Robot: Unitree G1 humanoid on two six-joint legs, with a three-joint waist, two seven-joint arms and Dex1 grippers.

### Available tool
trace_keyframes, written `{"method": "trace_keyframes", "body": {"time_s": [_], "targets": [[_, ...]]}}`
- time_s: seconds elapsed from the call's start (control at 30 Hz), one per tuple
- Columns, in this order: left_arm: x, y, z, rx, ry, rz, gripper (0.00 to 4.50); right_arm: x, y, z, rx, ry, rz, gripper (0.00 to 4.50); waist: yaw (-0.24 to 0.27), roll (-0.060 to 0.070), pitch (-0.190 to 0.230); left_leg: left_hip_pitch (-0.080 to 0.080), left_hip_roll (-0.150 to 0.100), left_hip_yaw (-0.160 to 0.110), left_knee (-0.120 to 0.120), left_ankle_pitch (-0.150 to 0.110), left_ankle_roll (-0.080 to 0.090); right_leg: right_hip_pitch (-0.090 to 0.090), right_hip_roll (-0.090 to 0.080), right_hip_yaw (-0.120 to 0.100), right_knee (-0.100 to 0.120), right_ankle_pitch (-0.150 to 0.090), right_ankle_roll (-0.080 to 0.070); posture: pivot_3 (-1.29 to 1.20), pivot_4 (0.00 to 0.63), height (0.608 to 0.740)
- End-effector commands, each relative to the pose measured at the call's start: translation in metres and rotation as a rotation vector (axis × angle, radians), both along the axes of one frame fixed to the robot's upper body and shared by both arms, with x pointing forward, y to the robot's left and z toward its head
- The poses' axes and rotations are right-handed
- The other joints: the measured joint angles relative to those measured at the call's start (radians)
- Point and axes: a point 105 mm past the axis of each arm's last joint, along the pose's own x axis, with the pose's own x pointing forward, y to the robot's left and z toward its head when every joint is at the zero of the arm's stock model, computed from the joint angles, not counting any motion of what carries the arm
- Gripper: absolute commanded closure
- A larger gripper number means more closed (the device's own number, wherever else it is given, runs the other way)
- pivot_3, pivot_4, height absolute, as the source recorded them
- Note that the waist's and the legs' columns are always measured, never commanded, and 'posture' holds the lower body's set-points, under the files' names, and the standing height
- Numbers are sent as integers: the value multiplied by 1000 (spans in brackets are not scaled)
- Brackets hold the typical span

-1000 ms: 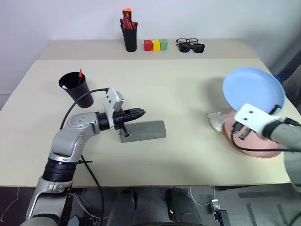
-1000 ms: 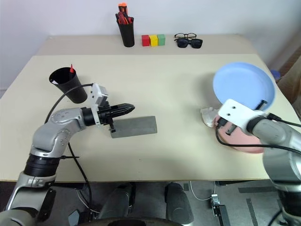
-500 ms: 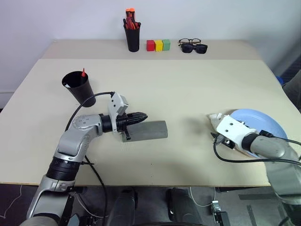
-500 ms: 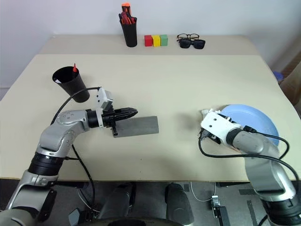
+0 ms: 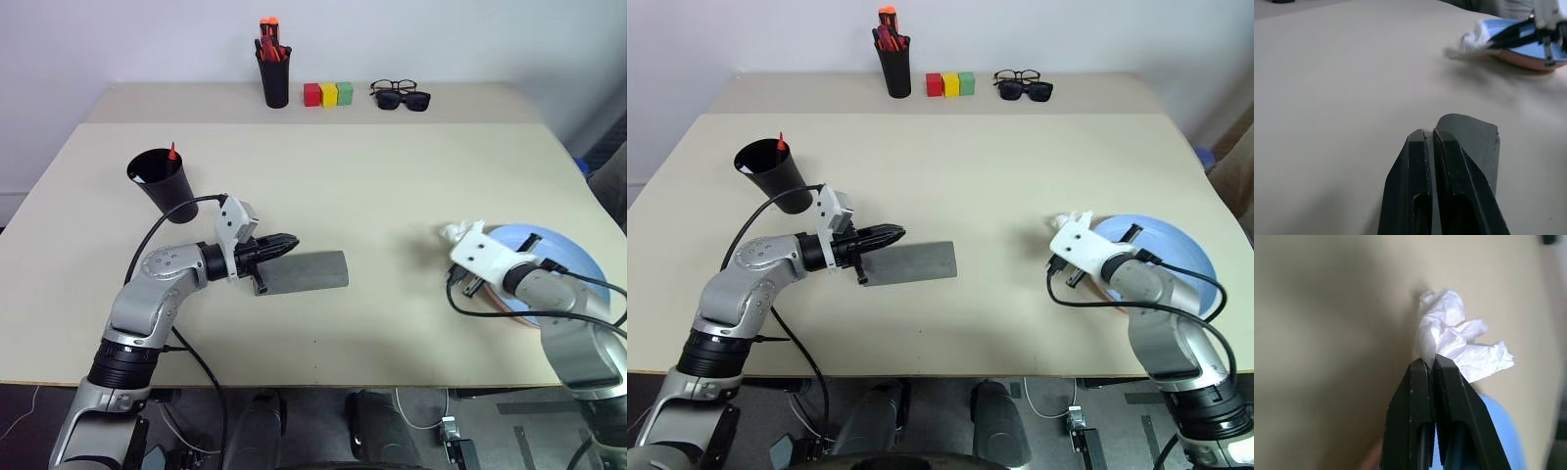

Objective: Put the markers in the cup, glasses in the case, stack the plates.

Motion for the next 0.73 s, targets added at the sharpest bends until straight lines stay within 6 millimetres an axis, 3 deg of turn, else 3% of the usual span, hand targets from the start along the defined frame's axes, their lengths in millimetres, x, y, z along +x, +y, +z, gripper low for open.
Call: {"method": "trace_keyframes", "body": {"time_s": [0.03,0.1,0.33,0.47,0.63,0.73], "targets": [[5,6,11,-36,-43,27,4313,-12,-33,32,-90,-58,-125,4177,3,0,0,0,0,0,0,0,0,0,0,0,0,0,0,0,150,740],[7,10,10,-39,-45,39,4313,-21,-45,28,-130,-10,-157,3648,5,-1,0,0,0,0,0,0,0,0,0,0,0,0,0,0,150,740],[8,15,9,-22,-68,67,4313,-20,-46,24,-135,6,-139,149,-8,1,0,1,0,0,0,0,0,0,0,0,0,0,0,0,150,740],[7,24,10,-25,-84,127,4313,-5,-31,28,-32,-34,-86,149,-8,1,0,1,0,1,0,0,0,0,0,0,0,0,0,0,150,740],[-2,66,8,29,-129,313,4313,8,35,29,325,-50,203,149,-9,1,0,1,1,0,-1,0,0,0,1,0,0,0,0,0,150,740],[-16,97,3,101,-161,435,4313,14,61,28,501,-11,328,149,-6,1,0,1,1,0,-1,0,0,0,0,0,0,0,0,0,150,740]]}}
